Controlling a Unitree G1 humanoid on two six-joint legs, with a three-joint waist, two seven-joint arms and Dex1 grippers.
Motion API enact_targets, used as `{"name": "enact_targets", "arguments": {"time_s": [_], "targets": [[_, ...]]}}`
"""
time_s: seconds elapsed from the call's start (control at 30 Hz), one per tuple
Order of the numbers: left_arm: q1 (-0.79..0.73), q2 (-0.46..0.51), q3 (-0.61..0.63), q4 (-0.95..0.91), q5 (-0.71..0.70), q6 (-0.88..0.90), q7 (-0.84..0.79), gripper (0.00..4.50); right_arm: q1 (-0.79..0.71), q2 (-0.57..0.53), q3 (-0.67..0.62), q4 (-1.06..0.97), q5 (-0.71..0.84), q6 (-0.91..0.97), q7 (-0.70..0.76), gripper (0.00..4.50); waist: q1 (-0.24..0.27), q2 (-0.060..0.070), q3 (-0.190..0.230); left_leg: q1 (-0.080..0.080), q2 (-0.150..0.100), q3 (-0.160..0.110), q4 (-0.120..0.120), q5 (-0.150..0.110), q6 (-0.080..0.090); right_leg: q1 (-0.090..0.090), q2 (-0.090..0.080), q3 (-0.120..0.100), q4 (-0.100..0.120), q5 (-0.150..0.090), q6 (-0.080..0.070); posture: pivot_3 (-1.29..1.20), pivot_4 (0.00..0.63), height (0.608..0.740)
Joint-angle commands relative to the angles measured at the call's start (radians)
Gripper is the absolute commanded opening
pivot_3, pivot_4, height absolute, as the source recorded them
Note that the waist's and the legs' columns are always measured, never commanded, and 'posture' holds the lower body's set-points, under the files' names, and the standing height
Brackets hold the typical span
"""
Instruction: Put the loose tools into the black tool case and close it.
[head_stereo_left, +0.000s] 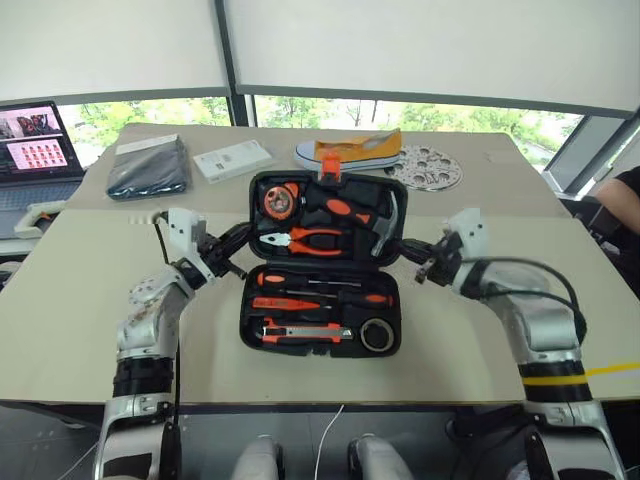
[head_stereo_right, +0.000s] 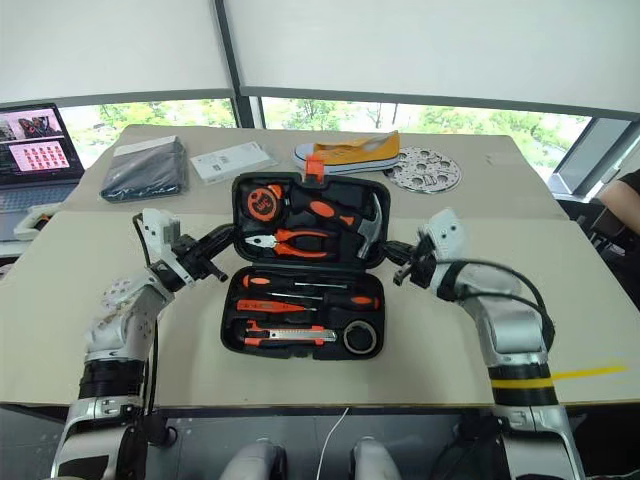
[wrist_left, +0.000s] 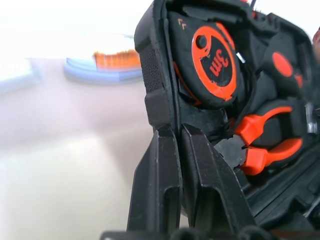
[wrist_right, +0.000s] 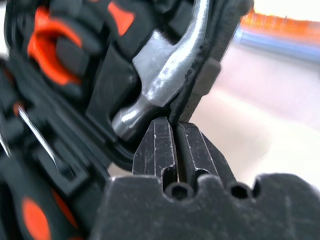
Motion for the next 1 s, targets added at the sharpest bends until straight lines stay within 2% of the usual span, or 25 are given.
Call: {"name": "enact_targets", "arguments": {"time_s": [0.03, 0.1, 0.23, 0.3, 0.37, 0.53, 0.57, 0.63, 0.7, 0.73, 0.8, 0.87, 0.9, 1.0], "targets": [[0.071, 0.060, -0.042, 0.021, 0.079, -0.260, -0.091, 0.00, 0.087, -0.088, 0.017, 0.007, -0.154, -0.378, 0.001, 0.05, -0.002, 0.000, 0.000, 0.000, 0.000, 0.000, 0.000, 0.000, 0.001, 0.000, 0.000, 0.000, -0.001, 0.000, 0.000, 0.00, 0.150, 0.740], [0.120, 0.085, -0.073, 0.053, 0.116, -0.371, -0.125, 0.00, 0.136, -0.119, 0.034, 0.048, -0.239, -0.543, -0.048, 0.05, -0.002, 0.000, 0.000, 0.000, 0.000, 0.001, -0.001, -0.001, 0.001, 0.000, 0.000, 0.001, -0.003, 0.000, 0.000, 0.00, 0.150, 0.740], [0.189, 0.118, -0.074, 0.124, 0.133, -0.473, -0.125, 0.00, 0.187, -0.178, 0.060, 0.167, -0.434, -0.806, -0.193, 0.05, -0.005, 0.001, -0.001, 0.007, 0.001, 0.002, -0.002, -0.001, 0.001, 0.008, 0.000, 0.001, -0.005, 0.000, 0.001, 0.00, 0.150, 0.740], [0.256, 0.141, -0.055, 0.137, 0.123, -0.521, -0.133, 0.73, 0.219, -0.214, 0.057, 0.221, -0.488, -0.944, -0.255, 0.00, -0.005, 0.001, -0.001, 0.018, 0.001, 0.003, -0.002, -0.001, 0.001, 0.018, 0.000, 0.001, -0.007, -0.002, 0.003, 0.00, 0.150, 0.740], [0.293, 0.163, -0.047, 0.130, 0.109, -0.542, -0.145, 1.22, 0.251, -0.238, 0.055, 0.250, -0.467, -1.012, -0.261, 0.76, -0.007, 0.001, -0.001, 0.020, 0.002, 0.004, -0.002, -0.001, 0.001, 0.018, 0.000, 0.003, -0.007, -0.004, 0.005, 0.00, 0.150, 0.740], [0.315, 0.233, -0.002, 0.143, 0.050, -0.486, -0.145, 3.16, 0.322, -0.307, 0.028, 0.277, -0.454, -1.059, -0.290, 2.42, -0.001, 0.001, 0.000, 0.020, 0.002, 0.007, -0.002, -0.001, 0.001, 0.016, 0.000, 0.006, -0.006, -0.002, 0.001, 0.00, 0.150, 0.740], [0.312, 0.254, 0.018, 0.157, 0.038, -0.445, -0.136, 3.17, 0.344, -0.323, 0.011, 0.270, -0.425, -1.047, -0.281, 2.73, -0.003, 0.001, -0.001, 0.021, 0.002, 0.008, -0.002, -0.001, 0.001, 0.017, 0.000, 0.007, -0.006, -0.003, 0.000, 0.00, 0.150, 0.740], [0.305, 0.284, 0.034, 0.176, 0.024, -0.389, -0.134, 3.17, 0.389, -0.347, -0.016, 0.249, -0.345, -1.008, -0.246, 2.73, -0.006, 0.001, 0.000, 0.021, 0.003, 0.008, -0.002, -0.001, 0.001, 0.017, 0.001, 0.009, -0.005, -0.004, 0.002, 0.00, 0.150, 0.740], [0.285, 0.289, 0.023, 0.169, 0.008, -0.329, -0.147, 3.17, 0.460, -0.356, -0.033, 0.167, -0.139, -0.872, -0.146, 2.73, -0.007, 0.001, 0.000, 0.022, 0.003, 0.009, -0.002, -0.001, 0.002, 0.017, 0.001, 0.010, -0.006, -0.004, 0.003, 0.00, 0.150, 0.740], [0.275, 0.289, 0.013, 0.155, -0.001, -0.296, -0.158, 3.17, 0.500, -0.365, -0.040, 0.108, -0.039, -0.808, -0.095, 2.47, -0.006, 0.001, -0.001, 0.022, 0.003, 0.009, -0.002, -0.001, 0.002, 0.017, 0.001, 0.010, -0.006, -0.004, 0.003, 0.00, 0.150, 0.740], [0.231, 0.274, -0.019, 0.138, -0.001, -0.243, -0.161, 2.65, 0.598, -0.392, -0.050, -0.040, 0.161, -0.655, 0.010, 1.93, -0.001, 0.001, -0.001, 0.022, 0.003, 0.009, -0.002, -0.001, 0.002, 0.018, 0.001, 0.011, -0.006, -0.002, 0.004, 0.00, 0.150, 0.740], [0.180, 0.254, -0.047, 0.135, 0.003, -0.192, -0.162, 1.99, 0.665, -0.413, -0.061, -0.158, 0.255, -0.555, 0.066, 1.26, 0.005, 0.000, -0.001, 0.022, 0.004, 0.009, -0.002, -0.001, 0.002, 0.018, 0.001, 0.011, -0.006, -0.001, 0.006, 0.00, 0.150, 0.740], [0.143, 0.242, -0.065, 0.147, 0.018, -0.183, -0.160, 1.47, 0.693, -0.426, -0.054, -0.216, 0.279, -0.506, 0.090, 0.88, 0.006, 0.000, -0.001, 0.021, 0.004, 0.009, -0.002, -0.001, 0.002, 0.018, 0.001, 0.011, -0.006, -0.001, 0.006, 0.00, 0.150, 0.740], [0.043, 0.209, -0.115, 0.190, 0.052, -0.152, -0.164, 0.32, 0.720, -0.436, -0.009, -0.324, 0.280, -0.415, 0.137, 0.03, 0.008, 0.000, -0.001, 0.021, 0.003, 0.010, 0.000, -0.001, 0.001, 0.018, 0.001, 0.011, -0.007, -0.001, 0.010, 0.00, 0.150, 0.740]]}}
